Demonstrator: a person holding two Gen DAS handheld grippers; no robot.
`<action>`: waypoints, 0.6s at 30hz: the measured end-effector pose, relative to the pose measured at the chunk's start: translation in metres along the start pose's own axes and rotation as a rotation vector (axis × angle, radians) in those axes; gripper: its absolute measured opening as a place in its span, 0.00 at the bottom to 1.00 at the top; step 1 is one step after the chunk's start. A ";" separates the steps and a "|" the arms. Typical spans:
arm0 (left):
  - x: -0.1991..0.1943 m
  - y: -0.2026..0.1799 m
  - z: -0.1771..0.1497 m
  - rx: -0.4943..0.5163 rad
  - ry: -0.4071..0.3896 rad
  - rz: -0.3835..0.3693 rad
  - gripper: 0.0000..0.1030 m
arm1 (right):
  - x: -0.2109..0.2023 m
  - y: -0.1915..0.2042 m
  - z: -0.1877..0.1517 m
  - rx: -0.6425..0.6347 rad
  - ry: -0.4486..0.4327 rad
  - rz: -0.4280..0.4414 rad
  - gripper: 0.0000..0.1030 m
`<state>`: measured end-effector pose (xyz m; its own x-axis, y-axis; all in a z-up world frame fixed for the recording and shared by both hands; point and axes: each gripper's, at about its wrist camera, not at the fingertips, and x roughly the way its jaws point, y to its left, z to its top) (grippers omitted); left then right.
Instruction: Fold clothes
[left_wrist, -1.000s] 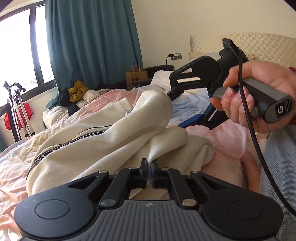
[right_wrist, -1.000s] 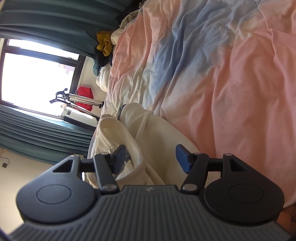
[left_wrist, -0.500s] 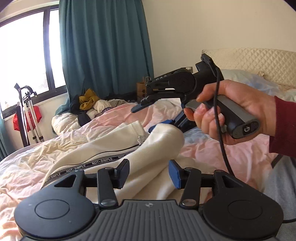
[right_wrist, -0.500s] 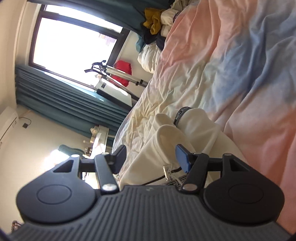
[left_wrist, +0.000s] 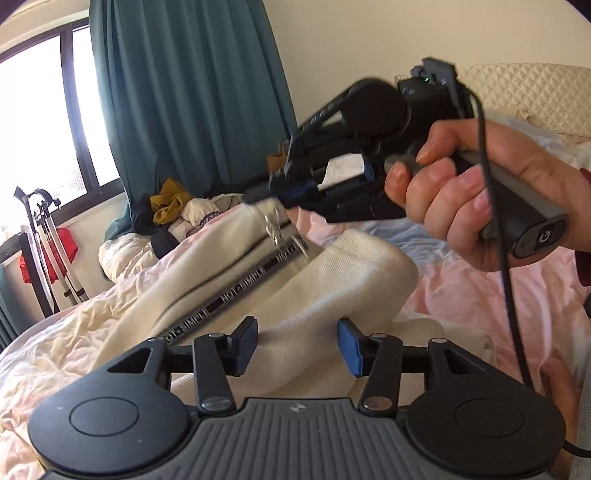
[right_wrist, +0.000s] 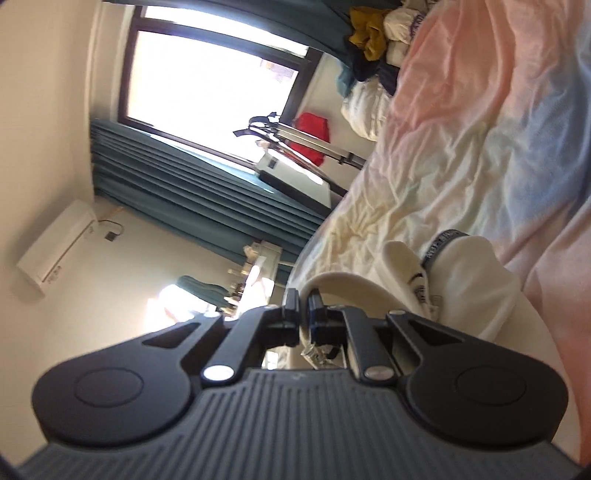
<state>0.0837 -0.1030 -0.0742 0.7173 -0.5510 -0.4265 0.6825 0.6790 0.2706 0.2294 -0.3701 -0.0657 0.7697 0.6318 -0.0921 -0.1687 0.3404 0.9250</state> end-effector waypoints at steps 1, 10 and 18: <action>0.006 0.001 -0.001 -0.005 0.007 -0.001 0.49 | 0.001 0.004 0.000 -0.019 -0.001 0.005 0.07; 0.010 0.001 -0.014 0.025 0.030 -0.059 0.03 | 0.013 -0.013 0.002 -0.008 -0.036 -0.125 0.07; -0.023 0.000 -0.017 -0.005 -0.007 -0.047 0.09 | 0.025 -0.024 0.007 -0.004 -0.030 -0.200 0.08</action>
<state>0.0649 -0.0822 -0.0791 0.6852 -0.5860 -0.4326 0.7150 0.6545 0.2459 0.2564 -0.3672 -0.0873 0.8061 0.5301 -0.2631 -0.0126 0.4599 0.8879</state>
